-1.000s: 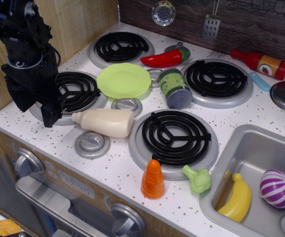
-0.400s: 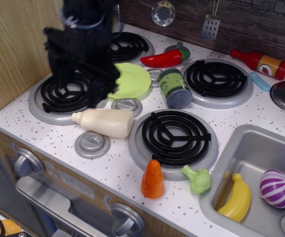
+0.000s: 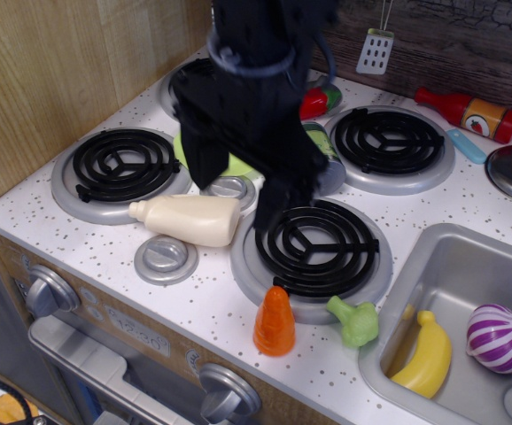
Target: Put carrot on plate
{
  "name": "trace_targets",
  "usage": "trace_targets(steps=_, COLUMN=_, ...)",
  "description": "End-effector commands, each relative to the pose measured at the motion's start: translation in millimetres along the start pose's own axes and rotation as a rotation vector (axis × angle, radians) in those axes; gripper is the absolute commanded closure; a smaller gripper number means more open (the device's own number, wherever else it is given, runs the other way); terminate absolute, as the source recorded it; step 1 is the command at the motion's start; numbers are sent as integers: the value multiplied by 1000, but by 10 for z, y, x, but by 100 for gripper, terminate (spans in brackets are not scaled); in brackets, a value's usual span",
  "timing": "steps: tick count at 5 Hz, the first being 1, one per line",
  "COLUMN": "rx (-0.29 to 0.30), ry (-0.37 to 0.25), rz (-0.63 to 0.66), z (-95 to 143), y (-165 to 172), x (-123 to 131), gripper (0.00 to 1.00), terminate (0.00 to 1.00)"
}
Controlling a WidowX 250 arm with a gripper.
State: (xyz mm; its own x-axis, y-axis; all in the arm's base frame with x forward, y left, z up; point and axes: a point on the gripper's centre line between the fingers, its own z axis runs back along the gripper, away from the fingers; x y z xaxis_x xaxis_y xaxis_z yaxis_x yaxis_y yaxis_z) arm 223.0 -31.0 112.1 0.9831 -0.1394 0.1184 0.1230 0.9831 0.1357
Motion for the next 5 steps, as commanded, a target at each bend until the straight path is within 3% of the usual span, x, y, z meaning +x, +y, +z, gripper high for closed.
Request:
trace_targets(steps=1, rx=-43, ry=-59, rz=15, z=-158, y=-224, x=33, gripper=0, terminate=0)
trace_targets(steps=3, rx=-98, ry=-121, rz=59, z=-373, y=-441, x=30, gripper=0, terminate=0)
trace_targets(steps=4, rx=-100, ry=-138, rz=88, z=-511, y=-483, x=-5, gripper=0, terminate=0)
trace_targets(steps=5, rx=-58, ry=-110, rz=105, z=-598, y=-465, x=-23, gripper=0, terminate=0)
